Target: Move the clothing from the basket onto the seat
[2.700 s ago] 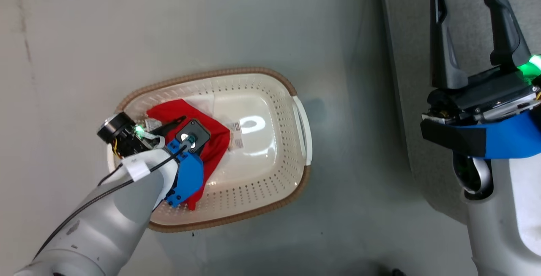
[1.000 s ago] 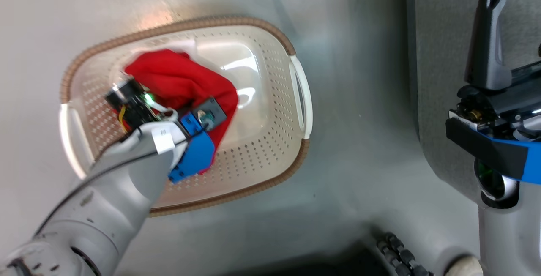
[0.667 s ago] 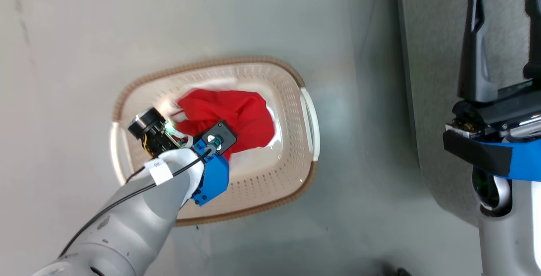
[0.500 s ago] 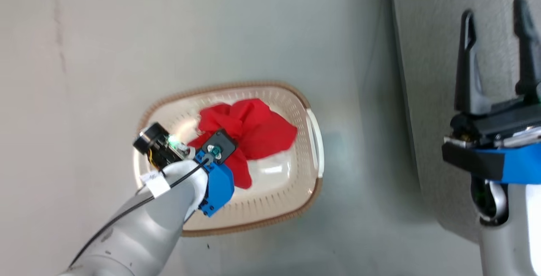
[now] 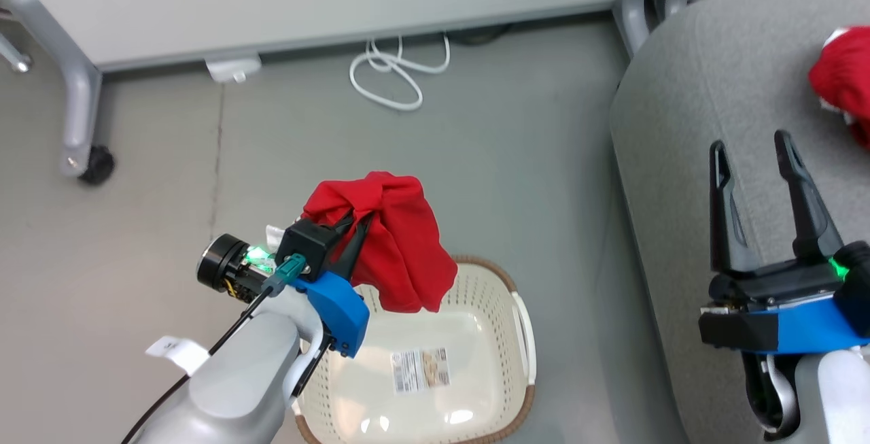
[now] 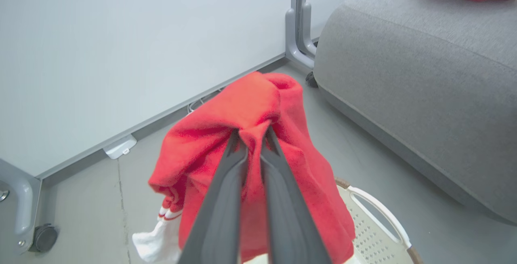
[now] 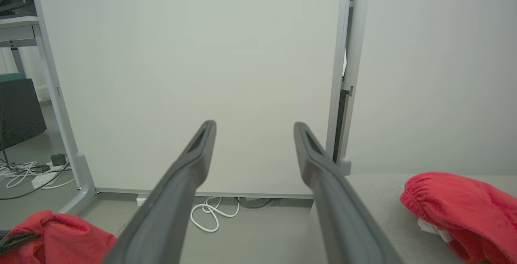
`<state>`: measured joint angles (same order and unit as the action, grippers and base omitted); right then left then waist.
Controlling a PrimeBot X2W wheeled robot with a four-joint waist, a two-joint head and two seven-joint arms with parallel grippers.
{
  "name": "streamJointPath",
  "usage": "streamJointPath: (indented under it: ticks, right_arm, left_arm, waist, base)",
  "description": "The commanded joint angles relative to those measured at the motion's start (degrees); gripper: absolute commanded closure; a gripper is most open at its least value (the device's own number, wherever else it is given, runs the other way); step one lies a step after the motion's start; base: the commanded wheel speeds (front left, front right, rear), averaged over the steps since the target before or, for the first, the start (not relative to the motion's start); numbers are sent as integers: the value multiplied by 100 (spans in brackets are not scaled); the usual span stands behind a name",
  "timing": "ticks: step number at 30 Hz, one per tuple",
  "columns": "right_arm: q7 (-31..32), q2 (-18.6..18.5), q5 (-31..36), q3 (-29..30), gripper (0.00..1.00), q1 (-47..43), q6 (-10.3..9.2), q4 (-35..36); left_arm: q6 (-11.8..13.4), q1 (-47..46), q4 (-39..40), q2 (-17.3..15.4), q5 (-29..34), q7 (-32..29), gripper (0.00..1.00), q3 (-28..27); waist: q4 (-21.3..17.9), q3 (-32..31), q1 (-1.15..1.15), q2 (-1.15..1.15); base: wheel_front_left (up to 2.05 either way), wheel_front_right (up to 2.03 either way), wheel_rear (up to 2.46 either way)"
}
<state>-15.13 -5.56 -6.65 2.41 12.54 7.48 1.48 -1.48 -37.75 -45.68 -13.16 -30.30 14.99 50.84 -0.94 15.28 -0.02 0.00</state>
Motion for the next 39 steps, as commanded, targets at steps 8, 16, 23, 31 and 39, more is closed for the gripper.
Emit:
streamJointPath:
  ticks: [8,16,23,31,39]
  right_arm:
    - [-3,87,-74,-59,0,-570,3,-180]
    - [-3,120,-115,-171,0,-836,3,-223]
    - [-2,98,-200,-299,0,-927,3,-213]
    - [-3,-18,-317,-571,0,-900,3,-226]
    - [-3,-629,-598,-1521,0,-517,3,-366]
  left_arm:
    - [63,694,1556,-216,388,29,100,-829]
    - [-126,841,2526,-171,586,27,100,-1044]
    - [-291,797,3120,-137,656,13,100,-864]
    - [-314,922,3248,-188,660,-49,100,-694]
    - [-350,828,3187,-175,681,-58,100,-572]
  waist:
    - [66,-1278,2,0]
    - [42,-1609,2,0]
    - [59,-1665,2,0]
    - [51,-1656,2,0]
    - [41,-1629,2,0]
  base:
    - [0,0,0]
    - [0,0,0]
    - [0,0,0]
    - [0,0,0]
    - [0,0,0]
